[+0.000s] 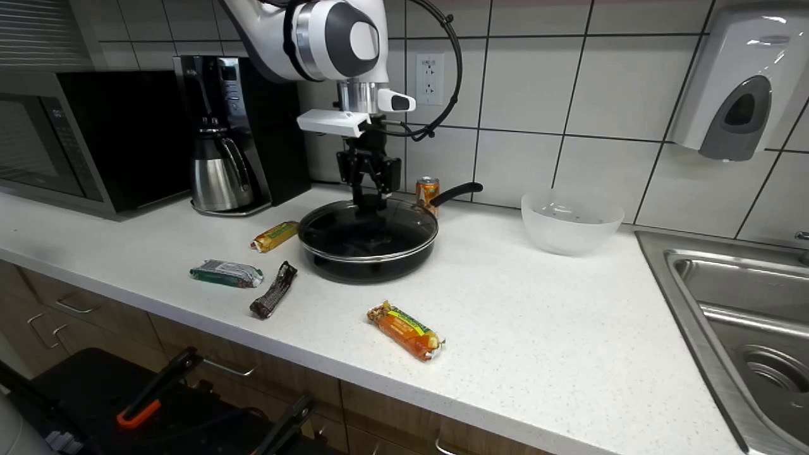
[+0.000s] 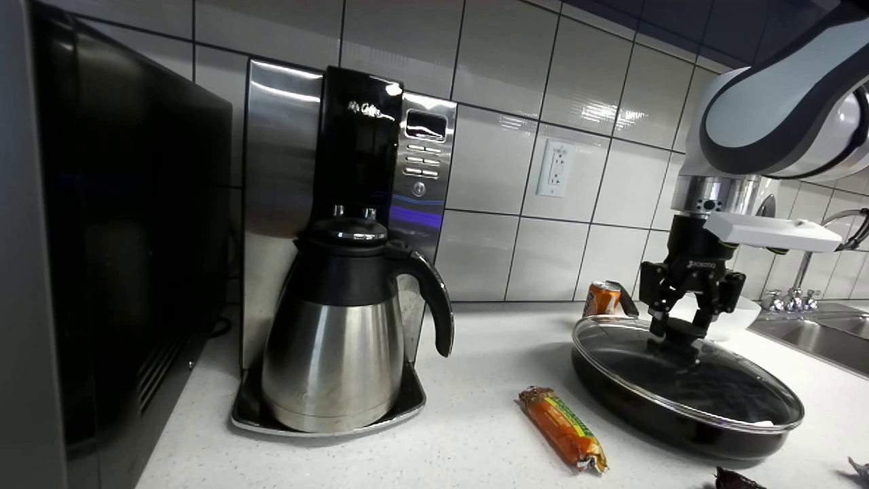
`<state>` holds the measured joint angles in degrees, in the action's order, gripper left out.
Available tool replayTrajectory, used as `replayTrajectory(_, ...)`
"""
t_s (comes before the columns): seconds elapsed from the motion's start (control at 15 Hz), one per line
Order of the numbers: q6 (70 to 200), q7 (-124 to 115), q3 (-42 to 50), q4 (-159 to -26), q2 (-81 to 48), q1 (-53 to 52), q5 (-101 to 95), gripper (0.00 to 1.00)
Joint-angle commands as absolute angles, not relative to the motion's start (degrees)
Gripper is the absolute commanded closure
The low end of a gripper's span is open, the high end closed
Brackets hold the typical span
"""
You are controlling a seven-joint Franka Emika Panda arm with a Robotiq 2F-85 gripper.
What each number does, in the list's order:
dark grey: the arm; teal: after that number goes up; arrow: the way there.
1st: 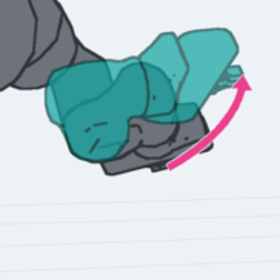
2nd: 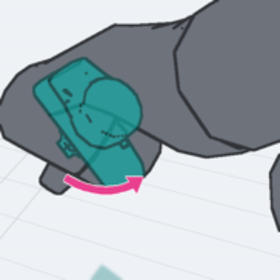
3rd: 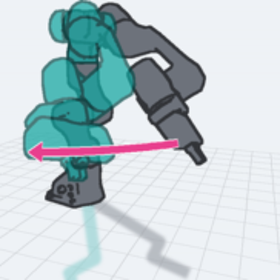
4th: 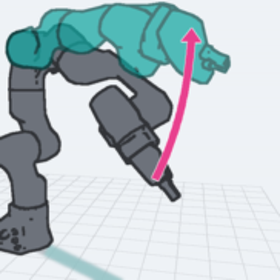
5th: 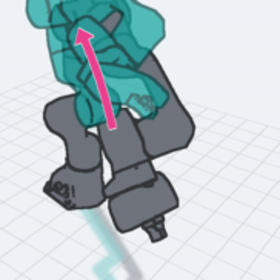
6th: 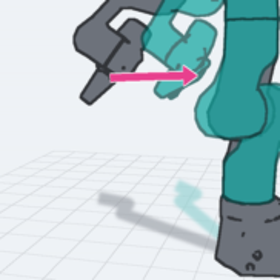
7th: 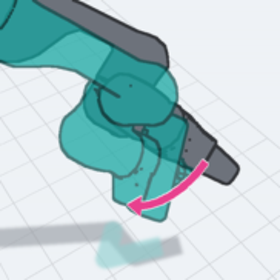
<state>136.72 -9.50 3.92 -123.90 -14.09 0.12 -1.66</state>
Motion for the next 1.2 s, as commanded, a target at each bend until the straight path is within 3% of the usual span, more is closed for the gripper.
replayTrajectory(0.0, 135.65, -10.47, 3.68, -126.41, -10.30, -0.35, -2.89, 0.61)
replayTrajectory(1.13, 135.94, -11.11, 4.49, -131.82, -1.98, 0.90, -3.62, 0.61)
